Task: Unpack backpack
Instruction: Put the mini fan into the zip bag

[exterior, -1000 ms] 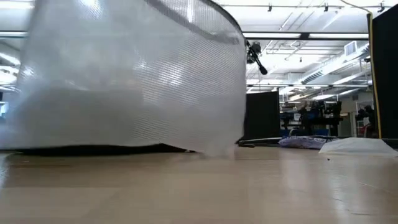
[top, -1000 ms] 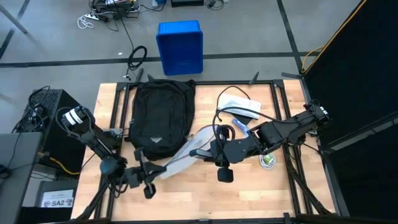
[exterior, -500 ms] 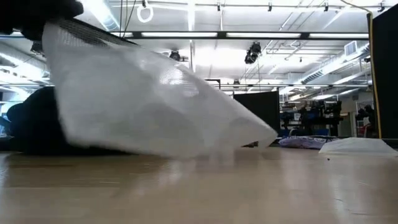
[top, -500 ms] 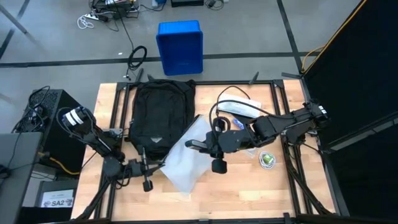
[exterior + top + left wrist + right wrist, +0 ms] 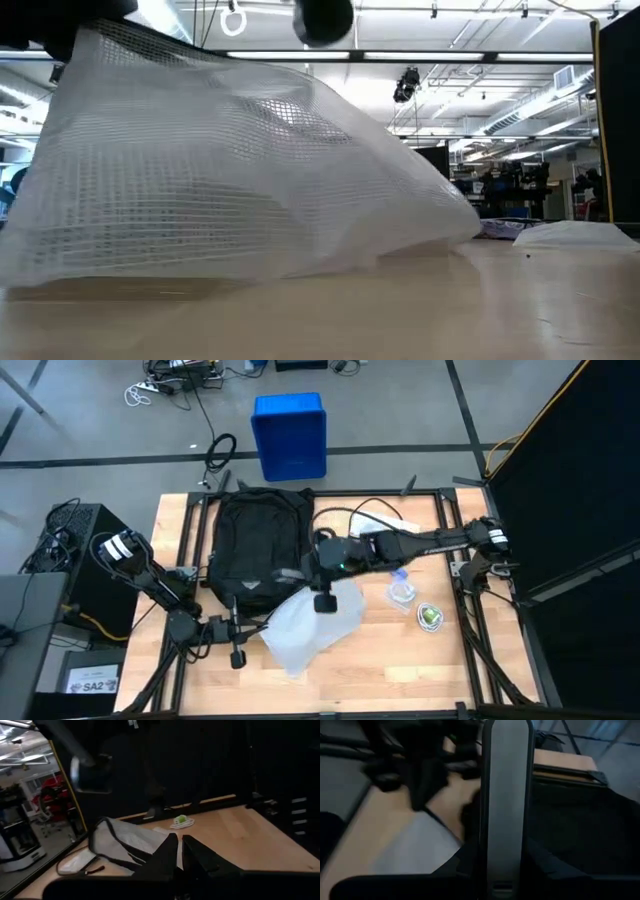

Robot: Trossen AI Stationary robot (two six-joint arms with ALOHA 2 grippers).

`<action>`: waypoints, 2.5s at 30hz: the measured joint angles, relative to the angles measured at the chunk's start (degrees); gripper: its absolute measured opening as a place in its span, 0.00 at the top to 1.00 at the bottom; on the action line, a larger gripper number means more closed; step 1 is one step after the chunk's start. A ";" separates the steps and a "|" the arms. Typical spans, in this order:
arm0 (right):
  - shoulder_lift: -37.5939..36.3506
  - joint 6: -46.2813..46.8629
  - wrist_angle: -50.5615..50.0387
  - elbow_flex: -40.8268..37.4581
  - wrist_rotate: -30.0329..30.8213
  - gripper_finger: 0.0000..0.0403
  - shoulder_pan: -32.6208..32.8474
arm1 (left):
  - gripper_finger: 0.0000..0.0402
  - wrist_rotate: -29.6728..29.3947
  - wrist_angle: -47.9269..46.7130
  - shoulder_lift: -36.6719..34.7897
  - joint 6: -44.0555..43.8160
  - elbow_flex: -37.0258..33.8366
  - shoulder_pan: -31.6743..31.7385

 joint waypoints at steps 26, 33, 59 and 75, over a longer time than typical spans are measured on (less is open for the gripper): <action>8.56 6.67 -3.47 -0.11 -21.31 0.85 -10.23 | 1.00 -0.44 -0.13 -0.39 1.58 0.04 1.14; 7.91 11.33 -6.12 -0.11 -27.54 0.85 -6.82 | 1.00 -1.30 0.13 -0.39 1.57 0.04 1.14; 7.95 18.79 -6.83 -0.11 -27.93 0.85 0.81 | 0.76 -3.45 2.32 -0.39 -1.91 0.04 1.31; 7.99 16.50 -9.50 -0.11 -26.20 0.85 0.90 | 0.52 -4.18 -27.45 -5.19 -52.41 0.02 -10.94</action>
